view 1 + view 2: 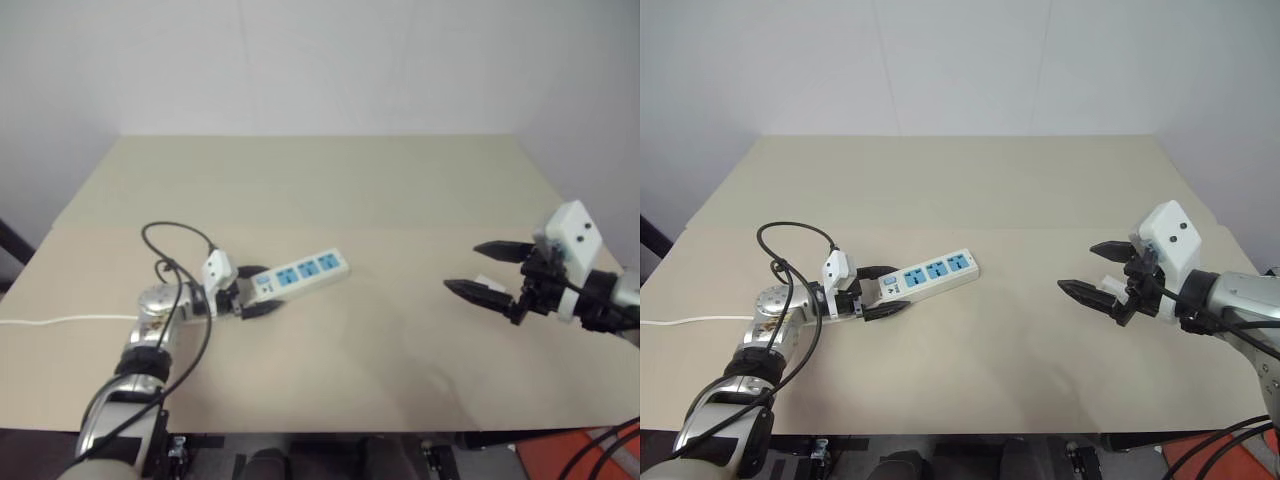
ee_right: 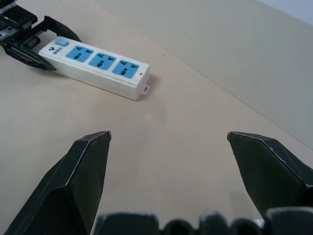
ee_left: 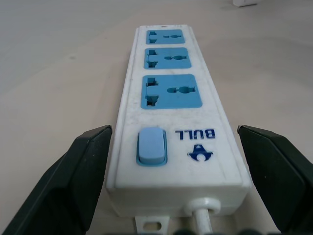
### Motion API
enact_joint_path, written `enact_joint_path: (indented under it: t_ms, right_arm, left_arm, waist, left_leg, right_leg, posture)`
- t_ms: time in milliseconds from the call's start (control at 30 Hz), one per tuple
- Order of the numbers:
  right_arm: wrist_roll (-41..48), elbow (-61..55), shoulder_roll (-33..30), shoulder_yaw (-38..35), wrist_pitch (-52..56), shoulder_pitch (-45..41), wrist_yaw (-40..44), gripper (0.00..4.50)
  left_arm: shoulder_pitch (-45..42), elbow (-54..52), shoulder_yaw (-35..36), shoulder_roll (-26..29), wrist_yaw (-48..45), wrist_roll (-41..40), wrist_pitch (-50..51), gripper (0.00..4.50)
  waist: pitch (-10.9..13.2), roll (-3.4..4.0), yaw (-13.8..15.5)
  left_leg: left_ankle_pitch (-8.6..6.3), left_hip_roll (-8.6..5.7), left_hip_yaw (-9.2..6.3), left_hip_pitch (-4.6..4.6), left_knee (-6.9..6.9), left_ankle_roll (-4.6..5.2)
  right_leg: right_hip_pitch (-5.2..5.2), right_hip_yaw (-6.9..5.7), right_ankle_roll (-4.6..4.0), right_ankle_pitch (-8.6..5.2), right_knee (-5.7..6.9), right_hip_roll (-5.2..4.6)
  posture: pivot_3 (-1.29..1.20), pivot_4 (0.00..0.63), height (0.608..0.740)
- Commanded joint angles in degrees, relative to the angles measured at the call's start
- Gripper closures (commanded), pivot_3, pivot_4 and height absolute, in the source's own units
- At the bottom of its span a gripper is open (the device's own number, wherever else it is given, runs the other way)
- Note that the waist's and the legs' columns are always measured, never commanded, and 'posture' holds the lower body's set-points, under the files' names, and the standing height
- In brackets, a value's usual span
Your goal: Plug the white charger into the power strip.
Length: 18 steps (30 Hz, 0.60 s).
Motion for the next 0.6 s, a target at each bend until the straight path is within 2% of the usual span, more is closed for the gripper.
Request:
enact_joint_path:
  t_ms: [33, 433, 533, 600]
  right_arm:
    - [1.11, -0.85, -1.5, -2.14, 0.17, -1.06, -0.13, 0.0]
    - [3.69, -1.07, -4.55, -4.39, 2.21, -2.05, -0.12, 0.0]
    - [4.71, -1.07, -4.99, -4.71, 2.88, -2.77, -0.6, 0.0]
    - [5.4, -0.94, -5.07, -4.87, 3.42, -3.43, -0.86, 0.0]
  left_arm:
    - [0.06, -0.33, 1.01, -0.24, 0.78, -0.47, -0.63, 0.02]
    - [-1.63, 6.63, 0.21, -2.23, 1.72, 1.48, -2.82, 0.02]
    - [-2.19, 7.99, -0.1, -2.44, 0.95, 2.01, -3.37, 0.59]
    - [-2.5, 8.4, -0.09, -2.65, 0.5, 2.06, -3.34, 1.18]
  waist:
    - [0.0, 0.0, 0.0]
    - [-0.07, 0.09, 0.57]
    - [-0.12, 0.12, 0.7]
    - [-0.15, 0.16, 0.65]
  left_leg:
    - [0.0, 0.0, 0.0, 0.0, 0.0, 0.0]
    - [0.0, -0.02, 0.0, 0.08, 0.0, 0.0]
    - [0.0, -0.02, 0.0, 0.12, 0.0, 0.0]
    - [0.0, -0.02, 0.0, 0.14, -0.01, 0.0]
  right_leg:
    - [0.0, 0.0, 0.0, 0.0, 0.0, 0.0]
    - [0.12, 0.0, 0.0, 0.0, 0.01, -0.01]
    - [0.17, 0.0, 0.0, 0.0, 0.01, -0.01]
    - [0.2, 0.0, 0.0, 0.0, 0.0, -0.01]
  posture:
    - [0.0, 0.15, 0.74]
    - [0.0, 0.15, 0.74]
    - [0.0, 0.15, 0.74]
    - [0.0, 0.15, 0.74]
